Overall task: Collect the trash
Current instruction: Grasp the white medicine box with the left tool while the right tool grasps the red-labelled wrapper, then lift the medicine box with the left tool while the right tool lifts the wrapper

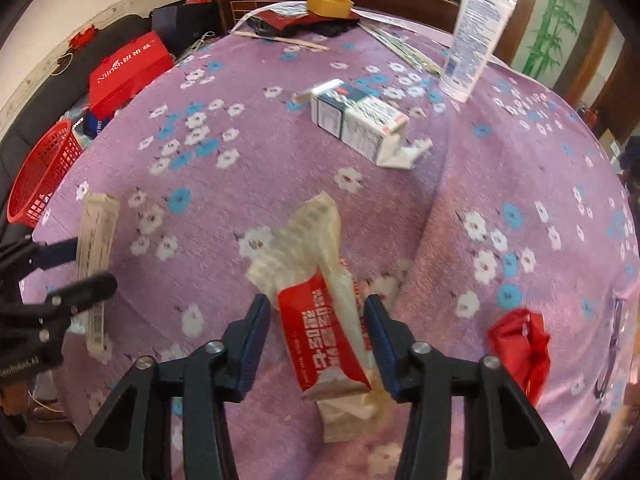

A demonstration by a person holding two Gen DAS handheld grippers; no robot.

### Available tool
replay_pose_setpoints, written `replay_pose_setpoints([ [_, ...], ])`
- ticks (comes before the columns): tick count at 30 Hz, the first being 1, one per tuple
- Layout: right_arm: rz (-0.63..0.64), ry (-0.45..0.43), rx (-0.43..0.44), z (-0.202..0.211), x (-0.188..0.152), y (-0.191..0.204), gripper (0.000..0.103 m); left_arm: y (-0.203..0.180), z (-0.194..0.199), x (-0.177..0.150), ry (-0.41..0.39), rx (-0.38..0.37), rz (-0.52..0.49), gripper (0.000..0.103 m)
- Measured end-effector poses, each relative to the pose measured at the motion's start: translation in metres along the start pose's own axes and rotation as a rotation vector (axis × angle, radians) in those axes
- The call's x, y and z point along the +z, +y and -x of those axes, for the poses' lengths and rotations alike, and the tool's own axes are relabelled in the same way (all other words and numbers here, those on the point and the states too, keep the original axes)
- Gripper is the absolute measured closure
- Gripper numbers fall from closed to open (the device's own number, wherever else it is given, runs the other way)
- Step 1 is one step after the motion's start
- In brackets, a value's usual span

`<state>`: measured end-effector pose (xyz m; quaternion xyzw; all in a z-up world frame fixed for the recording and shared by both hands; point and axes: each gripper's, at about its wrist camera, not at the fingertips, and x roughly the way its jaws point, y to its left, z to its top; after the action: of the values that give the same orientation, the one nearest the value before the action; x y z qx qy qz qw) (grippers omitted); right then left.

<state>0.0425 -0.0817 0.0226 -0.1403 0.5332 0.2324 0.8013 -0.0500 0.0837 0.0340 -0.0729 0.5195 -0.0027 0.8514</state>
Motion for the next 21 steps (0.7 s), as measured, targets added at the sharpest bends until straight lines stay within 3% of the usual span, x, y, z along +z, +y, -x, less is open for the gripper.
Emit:
replay_pose_setpoints([
  [5, -0.042, -0.009, 0.003, 0.007, -0.015, -0.009, 0.058, -0.008, -0.001, -0.002, -0.018, 0.007, -0.02, 0.047],
  [9, -0.108, -0.032, -0.014, 0.018, -0.027, -0.01, 0.069, -0.015, 0.004, 0.0, -0.044, 0.01, -0.038, 0.047],
  [10, -0.148, -0.045, 0.001, 0.025, -0.031, -0.012, 0.078, -0.016, 0.006, 0.0, -0.051, 0.008, -0.042, 0.047],
  [16, -0.28, -0.123, 0.056, 0.058, -0.051, -0.011, 0.088, -0.026, 0.015, 0.0, -0.073, 0.0, -0.077, 0.047],
  [21, -0.356, -0.151, 0.108, 0.063, -0.064, -0.009, 0.089, -0.034, 0.022, -0.002, -0.078, -0.003, -0.116, 0.047],
])
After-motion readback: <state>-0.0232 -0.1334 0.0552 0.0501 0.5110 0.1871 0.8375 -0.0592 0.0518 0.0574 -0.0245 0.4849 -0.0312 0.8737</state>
